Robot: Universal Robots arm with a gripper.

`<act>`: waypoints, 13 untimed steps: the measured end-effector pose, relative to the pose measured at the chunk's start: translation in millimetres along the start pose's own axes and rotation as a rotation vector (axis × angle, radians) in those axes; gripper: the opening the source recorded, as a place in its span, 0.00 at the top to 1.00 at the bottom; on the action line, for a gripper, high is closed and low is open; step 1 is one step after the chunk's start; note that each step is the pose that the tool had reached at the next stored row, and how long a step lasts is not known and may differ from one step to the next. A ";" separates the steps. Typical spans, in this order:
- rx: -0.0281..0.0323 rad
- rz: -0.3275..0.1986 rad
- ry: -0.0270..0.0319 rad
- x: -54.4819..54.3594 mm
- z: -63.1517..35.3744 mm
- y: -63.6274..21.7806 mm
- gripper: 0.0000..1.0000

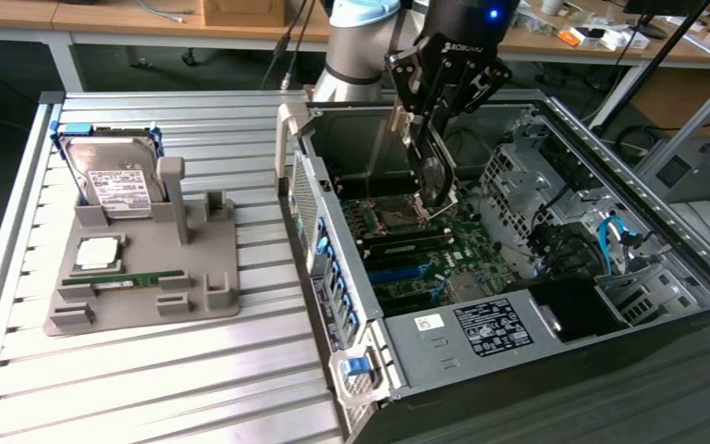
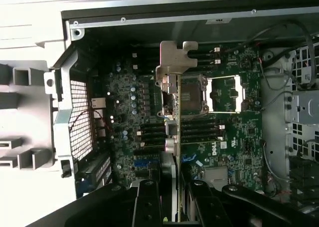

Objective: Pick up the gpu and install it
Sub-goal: 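Pick up the gpu and move the gpu toward the slot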

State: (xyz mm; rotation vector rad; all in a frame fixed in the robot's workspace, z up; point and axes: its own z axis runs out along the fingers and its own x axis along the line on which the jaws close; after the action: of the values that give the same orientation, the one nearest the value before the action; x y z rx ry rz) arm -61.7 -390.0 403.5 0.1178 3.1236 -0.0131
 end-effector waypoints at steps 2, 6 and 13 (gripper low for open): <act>0.0006 0.000 -0.0001 -1.6 0.6 -0.2 0.73; 0.0021 0.000 -0.0003 -4.4 1.5 -1.2 0.73; 0.0046 0.000 -0.0004 -9.5 2.8 -3.3 0.73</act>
State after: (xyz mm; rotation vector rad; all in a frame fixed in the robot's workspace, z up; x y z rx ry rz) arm -52.4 -394.0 400.9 0.1177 3.1233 -0.0204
